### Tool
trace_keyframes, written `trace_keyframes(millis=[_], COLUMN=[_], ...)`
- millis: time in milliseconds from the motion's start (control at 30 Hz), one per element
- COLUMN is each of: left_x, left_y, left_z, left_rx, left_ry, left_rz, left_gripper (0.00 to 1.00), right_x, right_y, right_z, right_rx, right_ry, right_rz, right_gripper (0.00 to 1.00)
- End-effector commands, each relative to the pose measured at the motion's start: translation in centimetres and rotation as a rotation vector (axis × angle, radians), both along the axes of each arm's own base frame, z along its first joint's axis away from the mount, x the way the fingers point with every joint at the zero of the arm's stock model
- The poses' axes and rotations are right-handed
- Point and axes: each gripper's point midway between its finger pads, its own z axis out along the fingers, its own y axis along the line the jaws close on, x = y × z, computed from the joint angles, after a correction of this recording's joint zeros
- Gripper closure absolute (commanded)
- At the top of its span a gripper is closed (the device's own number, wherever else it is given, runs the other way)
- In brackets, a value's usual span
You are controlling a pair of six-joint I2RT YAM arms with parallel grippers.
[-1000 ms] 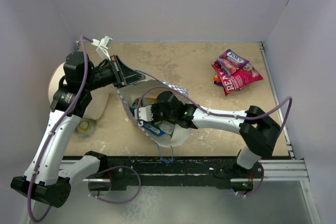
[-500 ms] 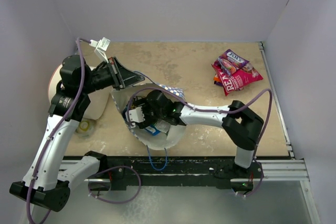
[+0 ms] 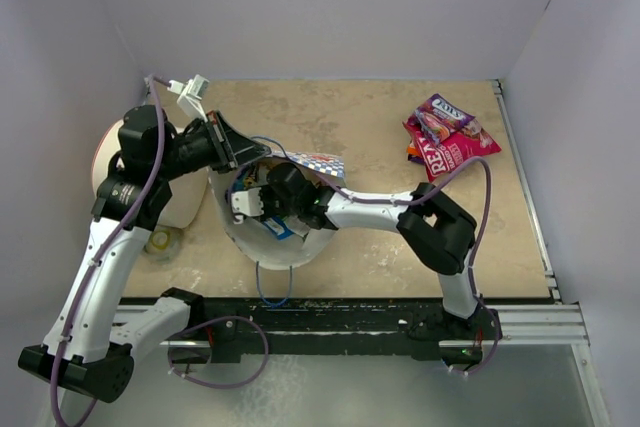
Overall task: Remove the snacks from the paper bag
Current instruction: Take out the snack from the paper bag.
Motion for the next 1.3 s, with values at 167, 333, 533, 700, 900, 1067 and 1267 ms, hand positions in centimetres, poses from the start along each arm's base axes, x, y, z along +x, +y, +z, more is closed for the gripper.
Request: trace_keyframes(millis=[167,333,533,700,900,1067,1267], left_x=[1.1,1.4,1.6,2.4,3.3,3.7,3.8], left_y=[2.9,3.5,3.8,4.0,4.8,4.7,4.2], left_z=[-0.9,0.5,2.7,3.9,4.3,3.3,2.6], left_rx=[0.105,0.109,0.109,0.114,0.129,0.132,0.111], left_ry=[0.014,-0.032,-0.095,-0.12,-0.121,-0.088,-0.068], left_rz=[0.191,0.23,0.245,0.269,0.329,0.334,0.314], left_gripper=[1.0,1.0,1.0,1.0,1.0,1.0,1.0], right_x=[2.9,2.1,1.4,0.7,-1.2,-3.1,-4.6], right_y=[-0.6,-1.6,-2.4,-2.2,-2.5,-3.6,-4.3], right_z=[7.9,10.6,13.0,14.8,17.5,19.6,20.2], right_rx=[0.104,0.133,0.149,0.162,0.216,0.277,0.319], right_ry=[-0.118,-0.152,-0.178,-0.205,-0.192,-0.156,-0.124], right_rz=[-0.072,-0.057,-0.038,-0.005,0.034,0.065,0.088], right_gripper=[1.0,1.0,1.0,1.0,1.0,1.0,1.0])
